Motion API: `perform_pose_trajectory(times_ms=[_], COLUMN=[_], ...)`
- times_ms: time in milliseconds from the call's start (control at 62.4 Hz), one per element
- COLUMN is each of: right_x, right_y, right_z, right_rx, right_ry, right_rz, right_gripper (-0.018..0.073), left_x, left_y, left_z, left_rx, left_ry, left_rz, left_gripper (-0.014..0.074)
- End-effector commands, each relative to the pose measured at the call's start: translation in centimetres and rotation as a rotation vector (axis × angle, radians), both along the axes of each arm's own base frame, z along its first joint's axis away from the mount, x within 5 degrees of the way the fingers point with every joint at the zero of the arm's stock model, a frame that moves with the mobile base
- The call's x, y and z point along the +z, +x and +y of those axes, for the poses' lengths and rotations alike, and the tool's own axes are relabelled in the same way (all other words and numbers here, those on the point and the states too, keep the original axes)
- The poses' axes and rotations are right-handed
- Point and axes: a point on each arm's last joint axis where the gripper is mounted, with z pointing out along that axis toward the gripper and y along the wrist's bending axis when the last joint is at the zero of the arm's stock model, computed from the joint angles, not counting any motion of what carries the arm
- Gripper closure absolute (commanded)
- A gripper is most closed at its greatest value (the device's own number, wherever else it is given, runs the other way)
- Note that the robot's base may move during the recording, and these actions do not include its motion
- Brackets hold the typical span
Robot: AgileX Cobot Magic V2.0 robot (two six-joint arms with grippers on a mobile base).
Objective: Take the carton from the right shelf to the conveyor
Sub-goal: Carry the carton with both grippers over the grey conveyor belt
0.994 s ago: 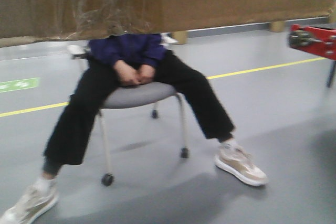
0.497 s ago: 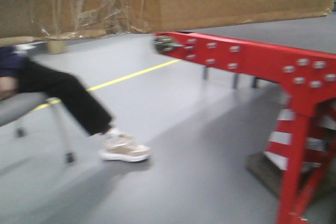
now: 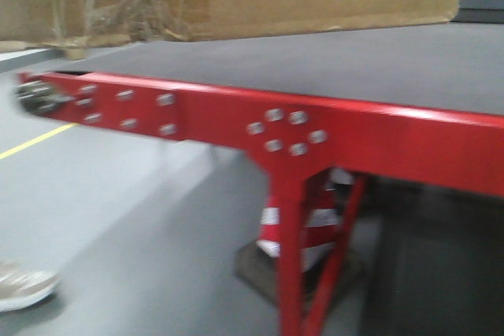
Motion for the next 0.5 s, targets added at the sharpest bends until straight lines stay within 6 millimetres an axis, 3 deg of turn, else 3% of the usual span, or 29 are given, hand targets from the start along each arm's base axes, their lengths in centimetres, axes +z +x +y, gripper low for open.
perform_pose_trajectory(times_ms=[0,481], right_x=[1.13,1.18], right_y=[-0.68,-0.67], right_z=[-0.39,-0.37], right_rx=[0.016,0.017], right_ry=[0.017,0.022], right_rz=[-0.067,-0.07], right_gripper=[0.0627,0.0627], left_x=[0.72,0.94], left_y=[-0.02,0.01], left_z=[1.32,1.68], left_rx=[0.062,0.085], left_ry=[0.13,0.171], left_rz=[-0.056,-0.073], left_gripper=[0.0613,0.0613])
